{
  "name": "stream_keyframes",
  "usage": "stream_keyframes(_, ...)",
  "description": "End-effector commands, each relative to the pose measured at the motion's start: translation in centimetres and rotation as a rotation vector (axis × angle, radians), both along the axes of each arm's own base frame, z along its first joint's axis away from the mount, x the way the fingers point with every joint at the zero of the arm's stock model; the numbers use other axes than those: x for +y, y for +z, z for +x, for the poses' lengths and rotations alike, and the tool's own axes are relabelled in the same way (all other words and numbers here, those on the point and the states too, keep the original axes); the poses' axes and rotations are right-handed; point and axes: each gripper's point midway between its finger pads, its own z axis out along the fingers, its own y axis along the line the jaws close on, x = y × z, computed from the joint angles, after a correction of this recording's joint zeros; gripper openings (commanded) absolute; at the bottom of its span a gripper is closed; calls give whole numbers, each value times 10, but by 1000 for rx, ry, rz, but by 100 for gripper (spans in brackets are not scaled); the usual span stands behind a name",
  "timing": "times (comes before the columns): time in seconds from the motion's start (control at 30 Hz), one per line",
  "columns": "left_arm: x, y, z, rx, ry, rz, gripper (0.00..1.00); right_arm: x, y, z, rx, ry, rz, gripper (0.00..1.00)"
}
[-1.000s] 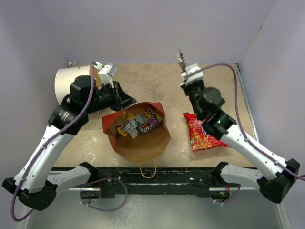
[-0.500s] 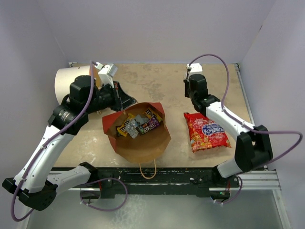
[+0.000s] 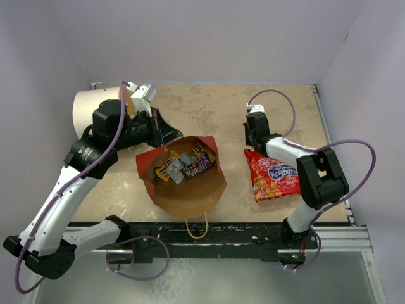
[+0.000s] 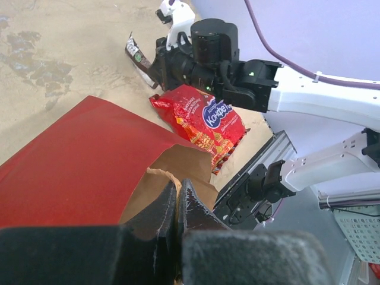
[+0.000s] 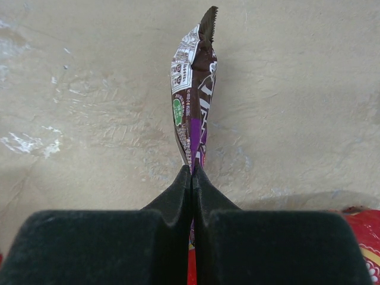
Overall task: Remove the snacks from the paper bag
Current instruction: Place the snack at the center of the board.
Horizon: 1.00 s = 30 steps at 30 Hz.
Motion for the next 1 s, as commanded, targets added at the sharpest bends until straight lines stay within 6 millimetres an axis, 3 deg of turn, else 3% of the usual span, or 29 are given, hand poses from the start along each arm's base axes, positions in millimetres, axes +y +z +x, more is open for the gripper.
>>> stream_keyframes(0.0, -5, 29, 0, -100, -27, -54, 0, 7, 24, 26, -86, -2, 5, 0)
stream_keyframes(0.2, -5, 32, -3, -114, -40, -55, 0, 6, 8, 27, -5, -20, -20, 0)
stream_keyframes(0.43, -3, 30, -6, -111, -40, -47, 0, 7, 13, 22, -3, -25, 2, 10)
stream_keyframes(0.53, -4, 30, -5, -108, -44, -45, 0, 13, 32, 24, -29, 17, 19, 28)
stream_keyframes(0.6, -5, 30, -5, -102, -51, -43, 0, 17, 57, 25, -76, 41, 38, 36)
stream_keyframes(0.73, -6, 29, -4, -98, -55, -43, 0, 18, 119, 23, -231, 92, 62, 40)
stream_keyframes(0.8, -6, 29, -4, -98, -53, -43, 0, 23, 139, 15, -282, 123, 102, 41)
stream_keyframes(0.9, -6, 29, -4, -99, -52, -42, 0, 32, 152, -4, -304, 177, 178, 42)
stream_keyframes(0.97, -6, 28, -4, -95, -52, -41, 0, 43, 146, -21, -279, 220, 252, 42)
